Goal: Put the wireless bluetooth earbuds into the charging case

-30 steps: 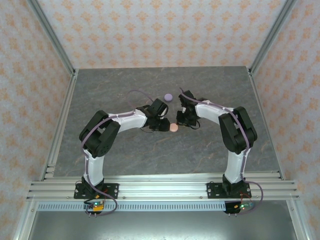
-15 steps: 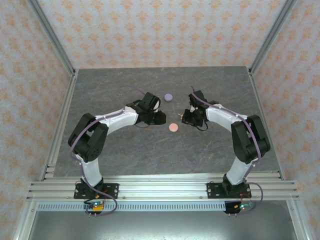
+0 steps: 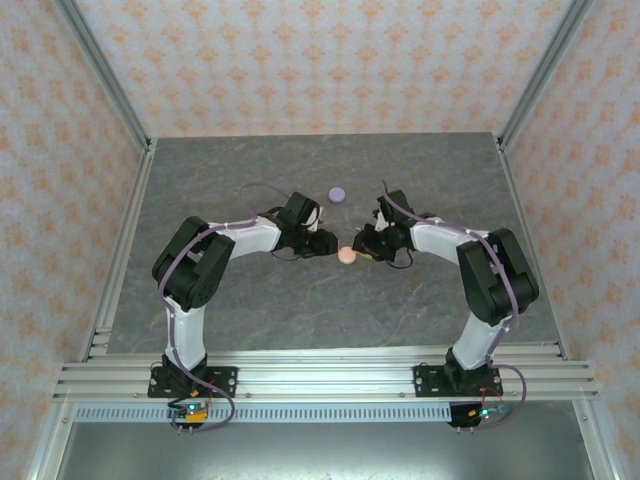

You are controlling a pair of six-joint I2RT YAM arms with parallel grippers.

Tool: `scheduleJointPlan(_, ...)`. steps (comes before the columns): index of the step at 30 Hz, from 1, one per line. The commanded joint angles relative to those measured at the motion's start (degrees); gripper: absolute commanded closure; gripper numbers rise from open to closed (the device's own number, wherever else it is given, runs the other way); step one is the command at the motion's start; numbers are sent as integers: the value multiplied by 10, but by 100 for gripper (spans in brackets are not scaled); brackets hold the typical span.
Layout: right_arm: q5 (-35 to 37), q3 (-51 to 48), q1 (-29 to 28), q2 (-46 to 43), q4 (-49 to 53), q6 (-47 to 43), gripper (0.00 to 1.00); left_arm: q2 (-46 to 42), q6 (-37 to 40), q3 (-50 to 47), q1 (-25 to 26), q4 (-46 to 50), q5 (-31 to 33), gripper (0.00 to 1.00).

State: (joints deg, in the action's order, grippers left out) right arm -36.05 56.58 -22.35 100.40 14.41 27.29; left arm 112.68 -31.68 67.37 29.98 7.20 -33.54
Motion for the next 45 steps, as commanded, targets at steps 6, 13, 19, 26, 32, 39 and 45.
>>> scheduleJointPlan(6, -12, 16, 0, 27, -12, 6, 75, 2, -10, -13, 7, -40, -36, 61)
scheduleJointPlan(13, -21, 31, 0, 41, -5, 0, 76, -5, -11, -25, 9, -41, -37, 63)
scheduleJointPlan(19, 1, 32, 0, 28, 8, -5, 76, -21, -13, -35, 9, -41, -29, 63)
scheduleJointPlan(26, 33, 26, 0, -5, 36, -24, 75, -53, -10, -43, 9, -29, -16, 59)
scheduleJointPlan(32, 18, 21, 0, -23, 34, -38, 75, -71, -15, -52, 10, -35, -20, 56)
scheduleJointPlan(39, -10, 24, 4, -5, 27, -57, 75, -77, -50, -78, 16, -78, -30, 51)
scheduleJointPlan(45, -14, 24, 6, 14, 19, -69, 75, -65, -83, -93, 28, -124, -32, 50)
